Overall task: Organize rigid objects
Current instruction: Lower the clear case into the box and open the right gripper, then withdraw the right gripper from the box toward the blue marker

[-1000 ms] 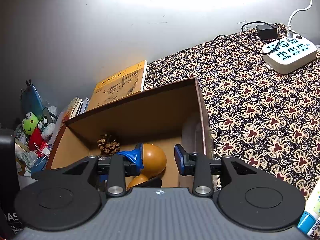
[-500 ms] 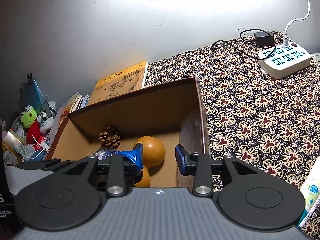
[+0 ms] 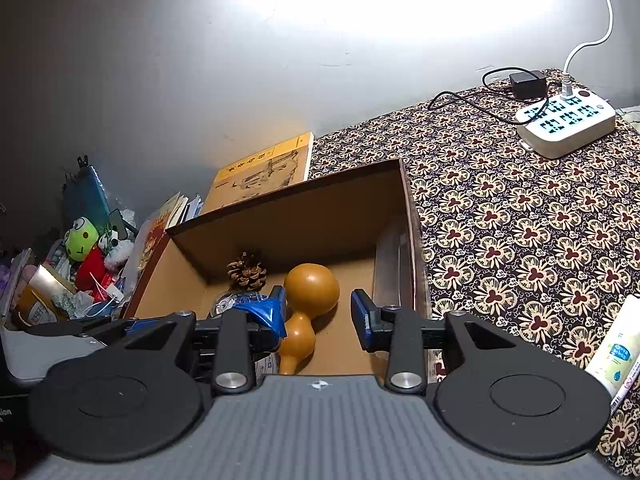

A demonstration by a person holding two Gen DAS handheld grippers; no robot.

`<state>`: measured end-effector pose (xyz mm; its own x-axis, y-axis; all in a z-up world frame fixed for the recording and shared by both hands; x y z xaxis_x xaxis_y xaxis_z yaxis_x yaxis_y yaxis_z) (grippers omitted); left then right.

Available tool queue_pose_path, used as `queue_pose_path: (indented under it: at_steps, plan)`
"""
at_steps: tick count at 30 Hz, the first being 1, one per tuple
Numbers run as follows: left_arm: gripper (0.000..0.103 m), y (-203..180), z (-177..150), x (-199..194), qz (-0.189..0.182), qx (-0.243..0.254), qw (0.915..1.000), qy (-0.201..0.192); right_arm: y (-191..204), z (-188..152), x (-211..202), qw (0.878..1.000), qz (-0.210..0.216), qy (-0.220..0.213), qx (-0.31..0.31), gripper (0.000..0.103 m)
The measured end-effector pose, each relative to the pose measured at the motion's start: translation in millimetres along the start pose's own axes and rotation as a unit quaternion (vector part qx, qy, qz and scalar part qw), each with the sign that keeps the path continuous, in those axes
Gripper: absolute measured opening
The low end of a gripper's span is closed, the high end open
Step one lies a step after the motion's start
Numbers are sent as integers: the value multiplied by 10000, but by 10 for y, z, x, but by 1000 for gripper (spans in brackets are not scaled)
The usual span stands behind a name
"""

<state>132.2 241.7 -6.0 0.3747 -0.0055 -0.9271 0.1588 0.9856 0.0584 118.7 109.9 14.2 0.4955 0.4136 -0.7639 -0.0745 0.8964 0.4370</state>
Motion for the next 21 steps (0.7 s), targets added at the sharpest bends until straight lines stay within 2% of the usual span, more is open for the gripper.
queue_pose_path:
  at_steps: [10,21]
  plan:
    - [75,-75,-220,-249,206,-185,9996,-104,44,-152,-218,9997,179,3,-193,19]
    - [76,-389,-468,-325,366,-214,9991,-20,-122,-342,-444,9992,216,43,-324,19]
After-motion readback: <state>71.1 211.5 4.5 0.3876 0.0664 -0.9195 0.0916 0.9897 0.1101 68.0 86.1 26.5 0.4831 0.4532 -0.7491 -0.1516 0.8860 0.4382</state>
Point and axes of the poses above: each gripper's, at about its wrist camera, not at the fingertips, and x roughly the way its jaws point, y to its left, z to its top, the point moved 6 cm from there along x, roughly the way its jaws point, and after that the axes turned 14 degrees about y, right-handed, at the moved point
